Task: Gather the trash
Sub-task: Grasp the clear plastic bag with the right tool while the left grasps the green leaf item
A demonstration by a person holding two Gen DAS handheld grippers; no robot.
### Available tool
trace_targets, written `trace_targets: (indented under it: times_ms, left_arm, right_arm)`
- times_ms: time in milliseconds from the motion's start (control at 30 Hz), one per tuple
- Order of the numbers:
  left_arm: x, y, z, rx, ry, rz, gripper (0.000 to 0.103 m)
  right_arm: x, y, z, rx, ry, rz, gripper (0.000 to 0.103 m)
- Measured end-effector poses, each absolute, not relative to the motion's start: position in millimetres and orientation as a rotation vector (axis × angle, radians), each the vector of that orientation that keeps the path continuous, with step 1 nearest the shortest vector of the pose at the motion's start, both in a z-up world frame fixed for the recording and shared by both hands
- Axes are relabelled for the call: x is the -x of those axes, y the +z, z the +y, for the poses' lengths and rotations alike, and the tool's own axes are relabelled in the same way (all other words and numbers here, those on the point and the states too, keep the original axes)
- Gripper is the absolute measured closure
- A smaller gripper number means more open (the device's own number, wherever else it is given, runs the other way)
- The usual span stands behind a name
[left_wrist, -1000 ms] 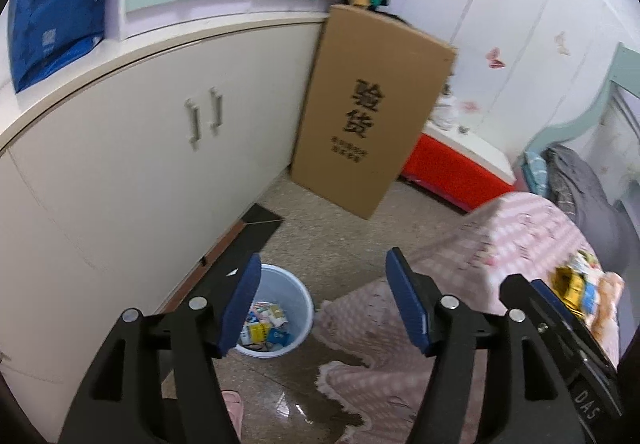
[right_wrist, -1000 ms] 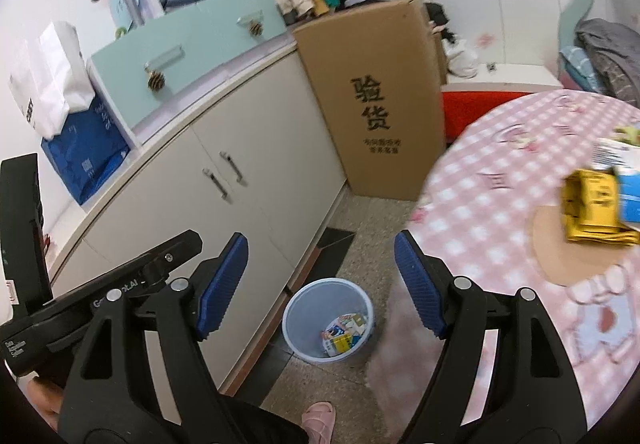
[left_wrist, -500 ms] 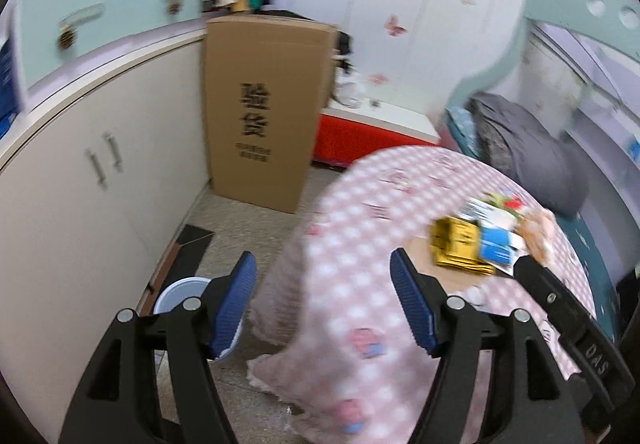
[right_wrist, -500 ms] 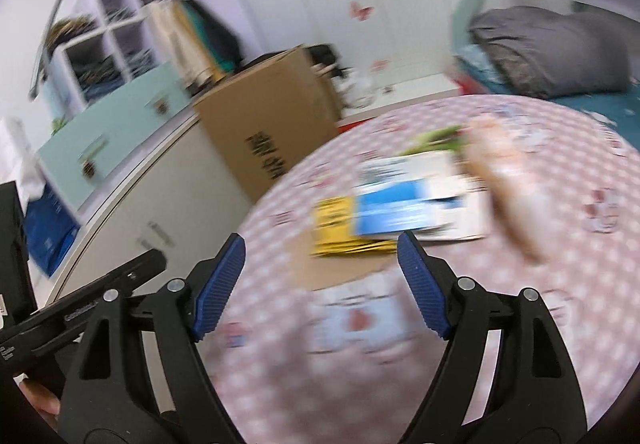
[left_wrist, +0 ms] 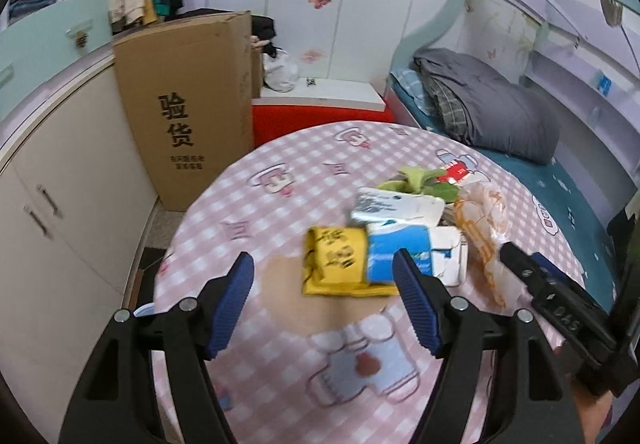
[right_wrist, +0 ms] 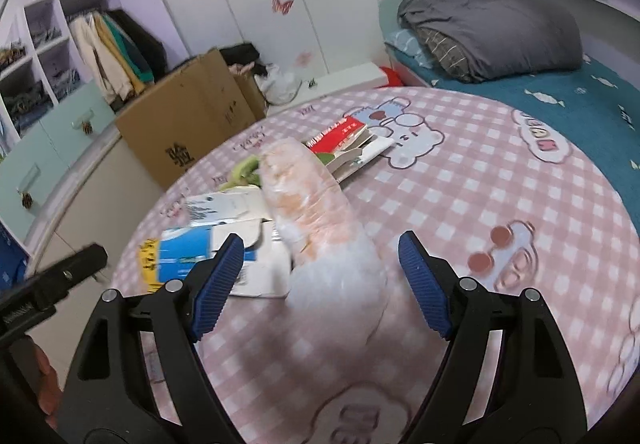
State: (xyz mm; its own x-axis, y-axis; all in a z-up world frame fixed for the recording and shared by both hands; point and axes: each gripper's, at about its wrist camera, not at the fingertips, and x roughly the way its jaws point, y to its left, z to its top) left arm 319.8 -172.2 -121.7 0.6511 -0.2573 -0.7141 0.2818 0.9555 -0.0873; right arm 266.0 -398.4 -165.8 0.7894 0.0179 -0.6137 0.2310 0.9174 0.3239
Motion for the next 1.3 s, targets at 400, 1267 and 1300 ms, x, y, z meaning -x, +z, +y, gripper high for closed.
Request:
trace_targets:
  times_ms: [400,1267,1300]
  left_arm:
    - [-377,-127,-238,-0.088,-0.373,0.880,0.032]
    - [-403,-97,-262,0.037,-0.409,0.782,0.094]
    - [-393,-85,-254,0.041,-0.396,0.744,0.094]
  right_arm:
    - [-277,-149,-421,-0.336,-0.075,0.598,0.064]
    - [-292,-126,-430,-0.376,-0.043,0.547,0.063]
    - [-291,-122,-426,-0.372,-0.037,0.543,0.063]
